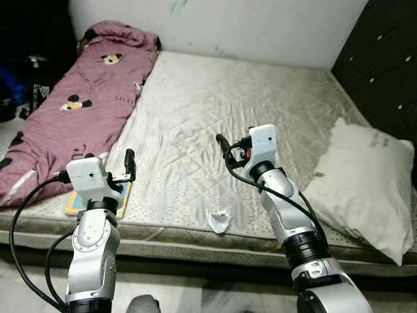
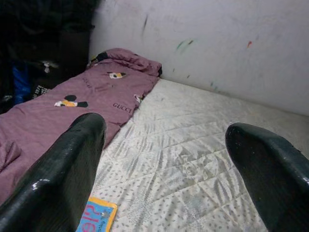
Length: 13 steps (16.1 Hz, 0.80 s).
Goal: Clean up the room
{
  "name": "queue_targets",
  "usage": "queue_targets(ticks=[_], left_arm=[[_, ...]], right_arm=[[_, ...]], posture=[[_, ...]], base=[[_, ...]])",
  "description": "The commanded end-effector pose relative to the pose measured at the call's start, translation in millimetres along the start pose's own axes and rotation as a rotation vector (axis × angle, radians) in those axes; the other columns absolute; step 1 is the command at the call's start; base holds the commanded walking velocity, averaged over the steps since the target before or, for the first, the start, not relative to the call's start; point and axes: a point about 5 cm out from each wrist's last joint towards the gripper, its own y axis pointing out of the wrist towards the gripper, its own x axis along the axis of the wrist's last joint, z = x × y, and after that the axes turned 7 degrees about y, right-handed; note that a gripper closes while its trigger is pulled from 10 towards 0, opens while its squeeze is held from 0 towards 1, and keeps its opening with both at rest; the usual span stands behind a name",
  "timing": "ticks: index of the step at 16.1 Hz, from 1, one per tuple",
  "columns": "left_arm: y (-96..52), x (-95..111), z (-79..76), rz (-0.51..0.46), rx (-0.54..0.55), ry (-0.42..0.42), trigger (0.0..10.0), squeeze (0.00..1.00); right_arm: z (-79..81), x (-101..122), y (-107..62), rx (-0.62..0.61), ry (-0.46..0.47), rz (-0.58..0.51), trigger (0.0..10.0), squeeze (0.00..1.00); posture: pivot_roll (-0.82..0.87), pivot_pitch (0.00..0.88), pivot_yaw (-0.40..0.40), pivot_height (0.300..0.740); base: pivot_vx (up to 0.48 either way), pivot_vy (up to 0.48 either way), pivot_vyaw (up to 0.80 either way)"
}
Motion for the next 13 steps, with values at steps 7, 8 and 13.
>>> queue_targets(ticks=[7,8,13], left_arm=[[0.1,-5,-3.3,0.026,-0.017,-0.007,10.0,0.0],[-0.2,-6,-3.0,0.031,-0.014,-0.008,10.0,0.0],[-8.1,-14,14.5,0.066,0.073,0.001,10.0,0.0]], right_arm=[[-7.4,5,0.7,-0.038,0.034,-0.02,10.0,0.0],[-7.9,5,0.7,-0.039,0.035,-0.021,10.0,0.0],[-30.8,5,-12.5,-0.143,0.078,-0.01,10.0,0.0]], posture=[[0.01,0.0,-0.086,0.74],[0.01,0.0,-0.087,0.74],[0.0,0.0,-0.089,0.74]], base=[[0.0,0.0,0.0],[0.0,0.0,0.0],[0.0,0.0,0.0]])
